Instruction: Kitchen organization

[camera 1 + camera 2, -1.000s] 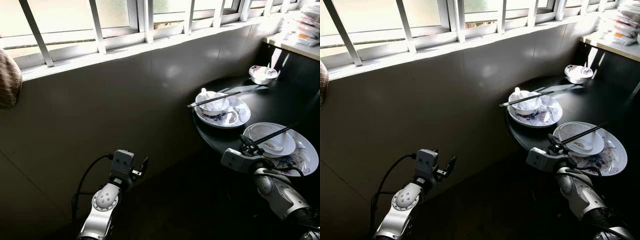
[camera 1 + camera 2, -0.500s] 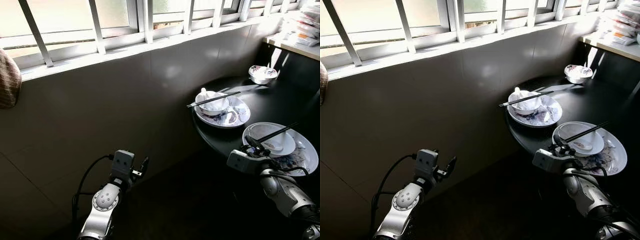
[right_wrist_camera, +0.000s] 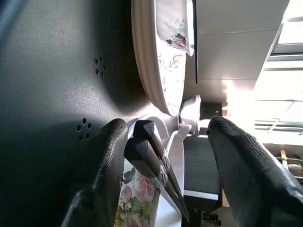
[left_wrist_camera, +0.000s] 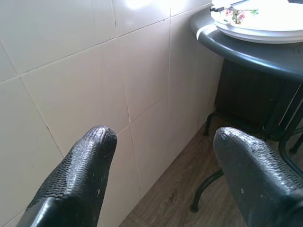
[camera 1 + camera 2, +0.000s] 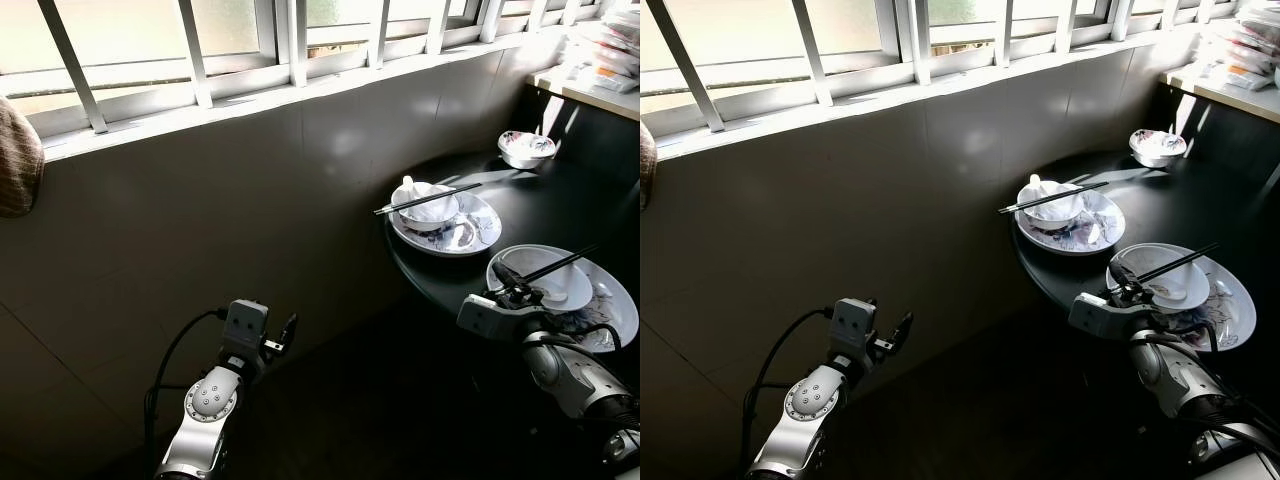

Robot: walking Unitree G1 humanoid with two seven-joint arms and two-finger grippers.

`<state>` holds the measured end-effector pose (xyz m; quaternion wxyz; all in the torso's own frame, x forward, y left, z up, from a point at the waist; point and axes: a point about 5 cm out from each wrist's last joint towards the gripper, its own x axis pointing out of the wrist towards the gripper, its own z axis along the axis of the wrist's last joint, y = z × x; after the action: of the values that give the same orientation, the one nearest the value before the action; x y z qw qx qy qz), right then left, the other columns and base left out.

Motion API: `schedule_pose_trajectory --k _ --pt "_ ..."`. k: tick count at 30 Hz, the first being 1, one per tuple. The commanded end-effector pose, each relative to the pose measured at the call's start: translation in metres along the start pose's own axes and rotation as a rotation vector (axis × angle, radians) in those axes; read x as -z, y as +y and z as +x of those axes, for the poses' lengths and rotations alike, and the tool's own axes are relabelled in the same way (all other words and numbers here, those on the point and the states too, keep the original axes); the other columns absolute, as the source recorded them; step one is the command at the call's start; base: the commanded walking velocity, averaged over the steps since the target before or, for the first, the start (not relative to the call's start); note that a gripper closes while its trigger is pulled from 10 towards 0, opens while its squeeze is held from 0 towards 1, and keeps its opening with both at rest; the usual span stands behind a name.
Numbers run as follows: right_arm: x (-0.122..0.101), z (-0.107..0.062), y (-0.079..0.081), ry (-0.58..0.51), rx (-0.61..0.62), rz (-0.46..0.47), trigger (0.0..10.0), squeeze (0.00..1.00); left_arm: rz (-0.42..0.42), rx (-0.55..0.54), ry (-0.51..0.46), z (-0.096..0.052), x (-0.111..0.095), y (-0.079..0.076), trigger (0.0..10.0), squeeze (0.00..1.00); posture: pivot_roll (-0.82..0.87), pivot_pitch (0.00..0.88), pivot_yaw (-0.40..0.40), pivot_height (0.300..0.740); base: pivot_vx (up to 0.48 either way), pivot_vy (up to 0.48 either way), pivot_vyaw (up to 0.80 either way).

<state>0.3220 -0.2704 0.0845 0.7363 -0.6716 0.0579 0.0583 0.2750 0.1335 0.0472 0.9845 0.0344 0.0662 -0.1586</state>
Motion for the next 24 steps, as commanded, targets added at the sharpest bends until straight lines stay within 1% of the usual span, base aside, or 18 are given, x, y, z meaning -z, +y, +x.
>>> schedule_pose_trajectory --k 1,2,3,4,5,14,17,18,19,22,24 --pt "0.006 0.000 -0.003 0.012 -0.001 -0.034 9.3 0.00 -0.009 -0.008 0.001 0.001 -0.001 0.001 10.0 0.00 0.02 0.000 0.017 0.740 0.000 0.000 0.00" --pt "0.007 0.000 -0.003 0.014 0.000 -0.036 4.7 0.00 -0.009 -0.008 0.001 0.001 -0.001 0.001 10.0 0.00 0.02 0.000 0.017 0.740 0.000 0.000 0.00" --pt "0.007 0.000 -0.002 0.015 0.000 -0.037 4.7 0.00 -0.009 -0.008 0.001 0.001 -0.001 0.001 10.0 0.00 0.02 0.000 0.017 0.740 0.000 0.000 0.00" --pt "0.007 0.000 -0.002 0.014 0.002 -0.038 1.3 0.00 -0.010 -0.008 0.002 0.001 -0.001 0.001 10.0 0.00 0.02 0.000 0.017 0.740 0.000 0.000 0.00" --pt "0.006 0.000 0.000 0.010 0.007 -0.041 0.0 0.00 -0.011 -0.007 0.003 0.001 -0.001 0.001 10.0 0.00 0.02 0.000 0.017 0.740 0.000 0.000 0.00" --pt "0.004 -0.001 0.004 0.002 0.013 -0.055 0.0 0.00 -0.014 -0.005 0.007 0.001 0.000 0.001 10.0 0.00 0.02 0.000 0.017 0.740 0.000 0.000 0.00" --pt "0.004 -0.001 0.006 0.002 0.021 -0.093 0.0 0.00 -0.016 -0.005 0.009 0.002 0.000 0.001 10.0 0.00 0.02 0.000 0.021 0.740 0.000 0.000 0.00" --pt "0.003 -0.001 0.007 0.000 0.029 -0.136 0.0 0.00 -0.017 -0.004 0.010 0.002 0.000 0.001 10.0 0.00 0.02 0.000 0.020 0.740 0.000 0.000 0.00" --pt "0.003 -0.001 0.007 -0.004 0.035 -0.157 0.0 0.00 -0.018 -0.004 0.010 0.002 0.000 0.001 10.0 0.00 0.03 0.000 0.018 0.740 0.000 0.000 0.00" --pt "0.002 -0.001 0.008 -0.003 0.040 -0.179 0.0 0.00 -0.019 -0.005 0.011 0.002 0.000 0.001 10.0 0.00 0.03 0.000 0.018 0.740 0.000 0.000 0.00" --pt "0.001 -0.001 0.009 -0.007 0.046 -0.229 0.0 0.00 -0.021 -0.006 0.011 0.002 0.001 0.001 10.0 0.00 0.03 0.000 0.017 0.740 0.000 0.000 0.00"
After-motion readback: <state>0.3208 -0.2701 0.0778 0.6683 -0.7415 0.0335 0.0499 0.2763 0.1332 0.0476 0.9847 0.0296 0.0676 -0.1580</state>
